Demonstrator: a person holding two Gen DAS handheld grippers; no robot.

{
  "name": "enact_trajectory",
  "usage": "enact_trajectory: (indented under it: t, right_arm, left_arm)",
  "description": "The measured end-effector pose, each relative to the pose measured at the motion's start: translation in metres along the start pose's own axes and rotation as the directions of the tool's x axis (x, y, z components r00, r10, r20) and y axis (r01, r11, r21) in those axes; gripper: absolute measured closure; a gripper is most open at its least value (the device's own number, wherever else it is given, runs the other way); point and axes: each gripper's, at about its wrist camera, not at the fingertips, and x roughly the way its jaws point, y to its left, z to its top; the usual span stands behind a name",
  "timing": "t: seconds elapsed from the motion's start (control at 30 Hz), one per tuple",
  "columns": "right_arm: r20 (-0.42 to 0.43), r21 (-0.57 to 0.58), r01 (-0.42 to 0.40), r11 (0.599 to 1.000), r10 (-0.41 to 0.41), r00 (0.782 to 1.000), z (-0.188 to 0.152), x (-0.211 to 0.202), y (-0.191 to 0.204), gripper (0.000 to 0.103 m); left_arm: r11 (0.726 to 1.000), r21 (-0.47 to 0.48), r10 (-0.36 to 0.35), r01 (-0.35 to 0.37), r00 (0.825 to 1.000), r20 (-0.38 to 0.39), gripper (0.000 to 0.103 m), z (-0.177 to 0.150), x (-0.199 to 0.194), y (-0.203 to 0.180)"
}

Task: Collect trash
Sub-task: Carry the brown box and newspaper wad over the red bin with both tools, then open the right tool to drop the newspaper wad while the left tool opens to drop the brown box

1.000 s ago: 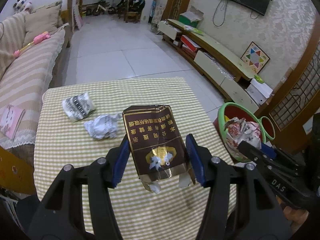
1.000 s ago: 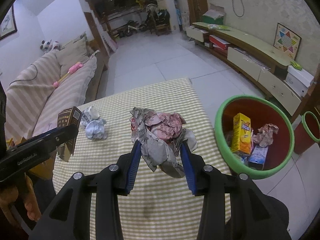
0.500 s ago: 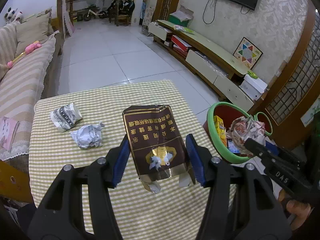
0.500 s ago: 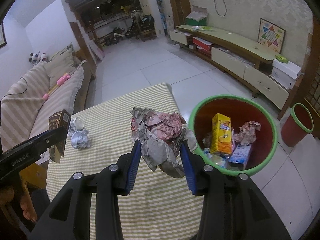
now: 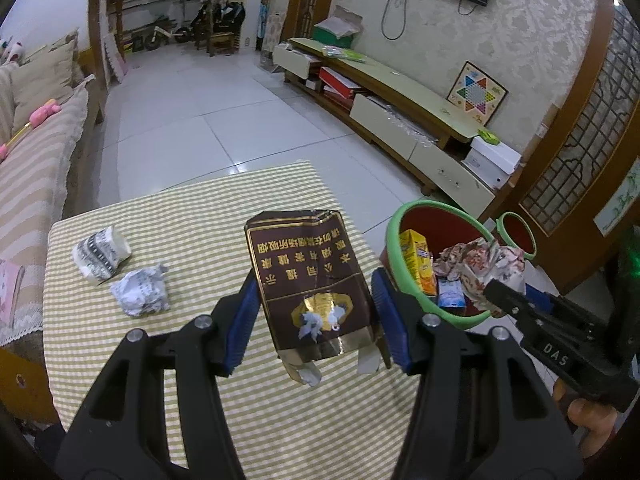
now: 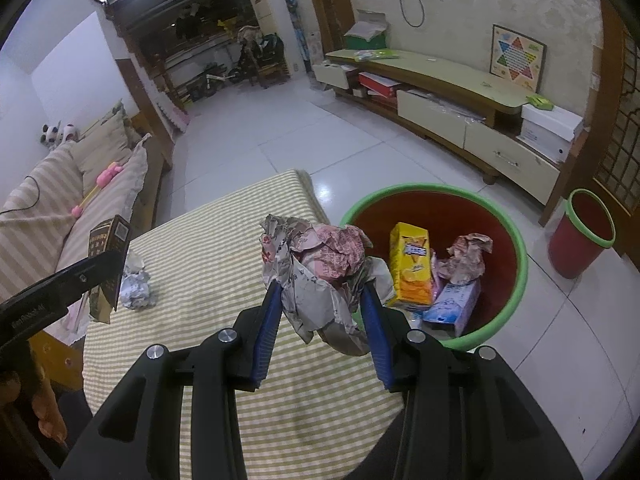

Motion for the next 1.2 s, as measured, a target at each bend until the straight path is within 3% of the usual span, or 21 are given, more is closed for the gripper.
enact_trajectory:
  t: [0.47, 0.67, 1.1, 1.2]
  right_arm:
    - [-0.005, 0.082, 0.061, 0.995, -0.061, 0.998, 0.0, 0.004, -0.05, 0.064]
    - [0.007, 0.113, 0.097, 0.989, -0.099, 0.995, 0.01, 0.011, -0.081, 0.064]
    - [0.036, 0.136, 0.159, 0.978, -0.166, 0.986, 0.043, 0.027, -0.132, 0.063]
    - [0.025, 0.143, 0.156, 0.977, -0.161, 0.987, 0.048, 0.035, -0.142, 0.058]
  left_arm:
    - [0.996, 0.062, -0.056, 0.059, 0.998, -0.041, 0.049, 0.008, 0.035, -0.043]
    - [0.991, 0.061, -0.115, 0.119, 0.991, -0.065, 0.049, 0.02, 0.06, -0.066]
    - [0.954, 0.103, -0.269, 0.283, 0.954, -0.131, 0.049, 0.043, 0.124, -0.129]
    - [0.947, 0.1, -0.29, 0.305, 0.947, -0.141, 0.037, 0.045, 0.133, -0.134]
